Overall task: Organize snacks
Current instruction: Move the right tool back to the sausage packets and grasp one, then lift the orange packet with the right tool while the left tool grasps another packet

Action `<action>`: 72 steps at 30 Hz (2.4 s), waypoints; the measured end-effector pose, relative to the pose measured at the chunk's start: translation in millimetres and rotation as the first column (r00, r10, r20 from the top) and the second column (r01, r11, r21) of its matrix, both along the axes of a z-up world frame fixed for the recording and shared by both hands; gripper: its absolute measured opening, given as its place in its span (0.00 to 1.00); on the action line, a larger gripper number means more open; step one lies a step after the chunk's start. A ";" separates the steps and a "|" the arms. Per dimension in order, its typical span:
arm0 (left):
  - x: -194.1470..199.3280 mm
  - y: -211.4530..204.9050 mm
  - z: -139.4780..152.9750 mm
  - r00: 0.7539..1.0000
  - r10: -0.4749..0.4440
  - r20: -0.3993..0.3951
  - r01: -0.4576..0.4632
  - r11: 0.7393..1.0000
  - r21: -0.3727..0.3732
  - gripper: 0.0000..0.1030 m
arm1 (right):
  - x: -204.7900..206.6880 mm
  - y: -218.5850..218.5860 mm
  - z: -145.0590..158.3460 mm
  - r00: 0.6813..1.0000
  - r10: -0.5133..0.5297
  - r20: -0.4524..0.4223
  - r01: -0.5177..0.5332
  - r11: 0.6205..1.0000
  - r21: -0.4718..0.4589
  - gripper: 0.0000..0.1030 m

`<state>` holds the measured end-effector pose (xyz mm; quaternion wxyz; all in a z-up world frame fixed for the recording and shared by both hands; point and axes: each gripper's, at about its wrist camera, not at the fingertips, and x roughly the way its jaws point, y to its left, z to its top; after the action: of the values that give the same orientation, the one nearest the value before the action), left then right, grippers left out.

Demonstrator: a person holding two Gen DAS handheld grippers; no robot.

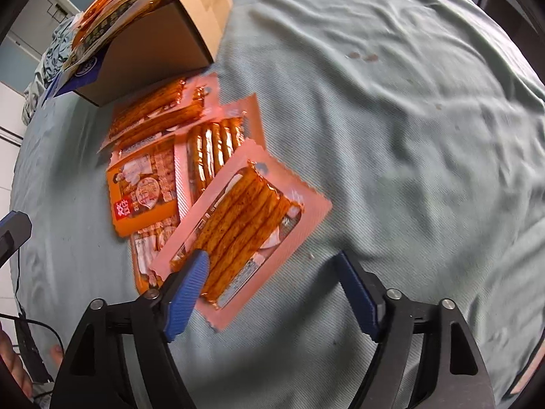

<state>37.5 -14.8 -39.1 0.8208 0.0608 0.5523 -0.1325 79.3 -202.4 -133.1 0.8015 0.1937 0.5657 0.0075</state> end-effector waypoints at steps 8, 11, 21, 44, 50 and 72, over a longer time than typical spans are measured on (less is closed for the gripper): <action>1.3 2.3 0.4 1.000 0.010 -0.007 -0.010 1.000 -0.013 0.86 | 13.2 20.8 -2.3 0.998 0.045 0.049 -0.047 0.998 0.032 0.81; 1.8 2.6 -0.1 1.000 0.013 -0.008 -0.013 1.000 -0.013 0.86 | 17.0 36.8 -2.3 0.994 0.077 0.072 -0.075 0.997 -0.027 0.86; 2.5 0.0 -4.3 1.000 0.008 -0.010 -0.008 1.000 0.005 0.86 | 16.1 29.7 4.3 0.987 0.088 0.134 -0.089 0.996 -0.006 0.55; 4.1 -1.6 -17.4 0.999 0.003 -0.032 -0.002 1.000 0.012 0.86 | -50.3 -34.8 71.7 0.939 -0.083 0.333 0.033 0.988 0.154 0.04; 5.2 -12.4 -29.1 0.999 -0.035 -0.033 0.035 0.999 -0.004 0.86 | -81.4 -51.4 78.6 0.941 -0.101 0.322 0.028 0.975 0.222 0.04; 32.2 -65.2 -71.5 0.986 -0.096 -0.133 0.078 0.988 -0.135 0.18 | -51.5 -69.3 32.4 0.971 -0.176 0.162 0.128 0.954 0.270 0.04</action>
<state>69.6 -80.1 -110.6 0.7759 0.0224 0.5952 -0.2076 27.8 -271.8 -100.7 0.8167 0.3375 0.4667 0.0370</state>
